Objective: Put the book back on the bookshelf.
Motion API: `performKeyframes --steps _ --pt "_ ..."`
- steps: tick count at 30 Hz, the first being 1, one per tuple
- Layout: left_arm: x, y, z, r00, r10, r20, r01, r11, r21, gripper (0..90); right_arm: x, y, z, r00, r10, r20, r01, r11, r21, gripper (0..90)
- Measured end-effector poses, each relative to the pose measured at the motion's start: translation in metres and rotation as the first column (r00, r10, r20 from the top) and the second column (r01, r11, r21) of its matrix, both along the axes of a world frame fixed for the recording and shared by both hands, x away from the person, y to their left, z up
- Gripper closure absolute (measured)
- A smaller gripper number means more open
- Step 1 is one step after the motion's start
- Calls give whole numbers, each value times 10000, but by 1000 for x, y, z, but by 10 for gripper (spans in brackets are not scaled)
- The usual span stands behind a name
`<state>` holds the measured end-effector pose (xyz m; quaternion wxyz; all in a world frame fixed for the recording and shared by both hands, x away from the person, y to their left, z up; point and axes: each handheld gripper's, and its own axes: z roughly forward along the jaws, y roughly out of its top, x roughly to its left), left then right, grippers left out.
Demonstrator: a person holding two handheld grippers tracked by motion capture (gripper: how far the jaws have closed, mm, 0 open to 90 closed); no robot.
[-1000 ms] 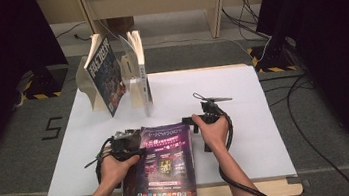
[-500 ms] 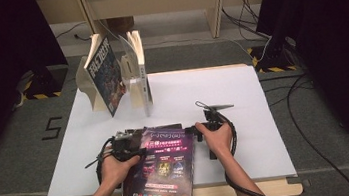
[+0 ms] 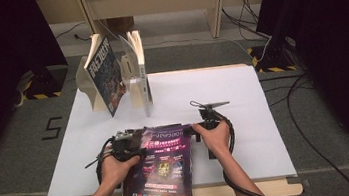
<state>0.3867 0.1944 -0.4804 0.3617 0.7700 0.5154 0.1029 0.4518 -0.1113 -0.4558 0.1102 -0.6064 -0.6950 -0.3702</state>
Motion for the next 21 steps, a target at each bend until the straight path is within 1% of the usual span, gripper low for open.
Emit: performKeyframes --steps 3,4,6,7,9,11,13,15,19,21 --pt "0 1 1 10000 -36 -21 36 10000 47 639 0 1 8 9998 192 -20 -192 9991 373 804" --pt "0 1 1 10000 -27 -11 27 10000 51 639 0 1 11 9996 256 82 -260 9982 541 814" --pt "1 1 2 10000 -61 -54 62 9999 105 638 -1 3 19 9996 278 50 -281 9966 771 824" --pt "1 1 3 9999 -120 -69 121 9998 157 635 -2 4 21 9995 298 136 -309 9958 860 830" --pt "1 3 4 9999 -86 -125 86 10000 18 627 -3 6 27 9995 250 196 -270 9938 1075 840" --pt "1 5 6 10000 -50 -17 49 9998 -200 616 -4 8 32 9990 245 385 -290 9922 1216 844" --pt "-1 8 10 9999 65 86 -62 9993 -381 603 -6 10 38 9984 205 530 -273 9910 1310 845" --pt "-2 11 16 9994 221 259 -207 9984 -533 592 -7 13 44 9966 219 795 -322 9908 1315 845" --pt "-4 15 24 9984 303 478 -272 9975 -648 564 -9 17 54 9927 259 1179 -434 9879 1490 845" --pt "-5 17 28 9979 316 562 -279 9975 -647 550 -9 20 58 9912 178 1312 -372 9885 1468 844"
